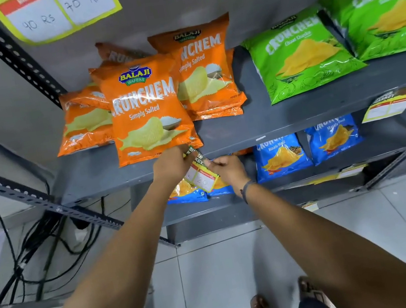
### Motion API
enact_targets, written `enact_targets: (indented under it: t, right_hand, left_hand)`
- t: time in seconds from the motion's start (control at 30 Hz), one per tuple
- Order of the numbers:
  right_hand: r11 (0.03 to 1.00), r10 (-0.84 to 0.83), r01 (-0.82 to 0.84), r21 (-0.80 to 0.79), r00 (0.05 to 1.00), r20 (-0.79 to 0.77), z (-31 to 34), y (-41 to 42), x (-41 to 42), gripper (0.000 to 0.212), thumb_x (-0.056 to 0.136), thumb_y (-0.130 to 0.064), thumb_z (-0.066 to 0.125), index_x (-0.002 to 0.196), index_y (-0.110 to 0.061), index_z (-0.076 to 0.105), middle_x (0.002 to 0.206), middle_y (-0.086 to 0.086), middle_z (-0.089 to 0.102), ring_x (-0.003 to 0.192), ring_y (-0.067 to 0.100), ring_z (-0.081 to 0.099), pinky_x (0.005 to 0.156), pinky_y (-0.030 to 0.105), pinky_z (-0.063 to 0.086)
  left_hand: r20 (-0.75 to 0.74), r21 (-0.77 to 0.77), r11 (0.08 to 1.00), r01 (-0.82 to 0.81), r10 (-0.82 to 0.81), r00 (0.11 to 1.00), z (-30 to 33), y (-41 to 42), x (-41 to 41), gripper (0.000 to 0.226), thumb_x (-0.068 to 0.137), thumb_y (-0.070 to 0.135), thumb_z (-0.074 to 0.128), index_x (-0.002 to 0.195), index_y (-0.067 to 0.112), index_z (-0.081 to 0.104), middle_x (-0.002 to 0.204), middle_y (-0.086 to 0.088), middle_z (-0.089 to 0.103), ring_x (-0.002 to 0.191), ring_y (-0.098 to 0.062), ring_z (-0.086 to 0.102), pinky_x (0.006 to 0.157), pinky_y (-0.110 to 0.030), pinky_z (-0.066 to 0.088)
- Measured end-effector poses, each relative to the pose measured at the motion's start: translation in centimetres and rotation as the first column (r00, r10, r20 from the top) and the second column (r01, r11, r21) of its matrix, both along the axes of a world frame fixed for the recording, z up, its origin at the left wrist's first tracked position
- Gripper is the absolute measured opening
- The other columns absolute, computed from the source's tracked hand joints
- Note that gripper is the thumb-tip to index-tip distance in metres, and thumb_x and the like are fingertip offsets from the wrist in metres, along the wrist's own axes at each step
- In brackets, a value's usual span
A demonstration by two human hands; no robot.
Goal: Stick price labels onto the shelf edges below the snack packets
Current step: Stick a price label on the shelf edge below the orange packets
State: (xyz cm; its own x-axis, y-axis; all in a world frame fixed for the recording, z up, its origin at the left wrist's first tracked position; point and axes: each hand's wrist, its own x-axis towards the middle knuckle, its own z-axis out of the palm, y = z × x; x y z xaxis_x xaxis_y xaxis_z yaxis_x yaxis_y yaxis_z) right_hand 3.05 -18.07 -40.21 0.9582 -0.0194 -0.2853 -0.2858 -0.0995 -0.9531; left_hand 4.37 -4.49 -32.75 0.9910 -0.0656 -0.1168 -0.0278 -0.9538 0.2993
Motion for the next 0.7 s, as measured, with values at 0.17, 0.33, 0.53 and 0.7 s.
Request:
enact_targets:
  t: [0.17, 0.33, 0.53, 0.7]
  right_hand:
    - [0.941, 0.128, -0.070, -0.332, 0.979, 0.157, 0.9, -1.7, -0.1, 0.027, 0.080, -0.030, 0.071, 0.073, -0.004, 0.069, 0.077, 0.016, 0.074, 0.069, 0.026, 0.066, 0.059, 0.034, 0.049]
    - [0.652, 0.336, -0.057, -0.756, 0.916, 0.220, 2.5, -1.9, -0.2, 0.023, 0.082, -0.037, 0.067, 0.084, -0.014, 0.070, 0.084, 0.012, 0.074, 0.079, 0.031, 0.066, 0.064, 0.035, 0.052]
    - [0.180, 0.505, 0.003, -0.984, 0.858, 0.095, 4.5, -1.1, 0.1, 0.017, 0.079, -0.028, 0.070, 0.071, -0.013, 0.069, 0.069, 0.008, 0.073, 0.068, 0.029, 0.069, 0.055, 0.026, 0.048]
    - [0.131, 0.482, -0.010, -0.991, 0.874, 0.054, 5.0, -0.8, -0.1, 0.017, 0.078, -0.025, 0.069, 0.067, -0.013, 0.067, 0.065, 0.006, 0.072, 0.064, 0.028, 0.069, 0.054, 0.025, 0.047]
  left_hand:
    - [0.070, 0.042, 0.999, 0.010, -0.013, 0.997, -0.6, 0.6, -2.1, 0.025, 0.092, 0.038, 0.056, 0.105, 0.019, 0.065, 0.086, -0.012, 0.069, 0.092, -0.033, 0.063, 0.066, -0.035, 0.046]
    - [0.067, 0.225, 0.974, 0.009, -0.025, 0.997, -2.2, 0.9, -3.0, 0.034, 0.092, 0.043, 0.053, 0.088, 0.011, 0.065, 0.089, -0.014, 0.071, 0.091, -0.036, 0.064, 0.064, -0.032, 0.045]
    - [0.079, 0.339, 0.941, -0.015, -0.012, 0.997, -3.3, 0.2, -2.3, 0.022, 0.095, 0.029, 0.050, 0.095, 0.016, 0.068, 0.093, -0.013, 0.072, 0.090, -0.035, 0.067, 0.064, -0.029, 0.044]
    - [0.096, 0.366, 0.930, -0.033, -0.003, 0.995, -3.5, 0.2, -2.0, 0.019, 0.093, 0.022, 0.051, 0.101, 0.021, 0.068, 0.090, -0.010, 0.073, 0.085, -0.034, 0.069, 0.060, -0.027, 0.038]
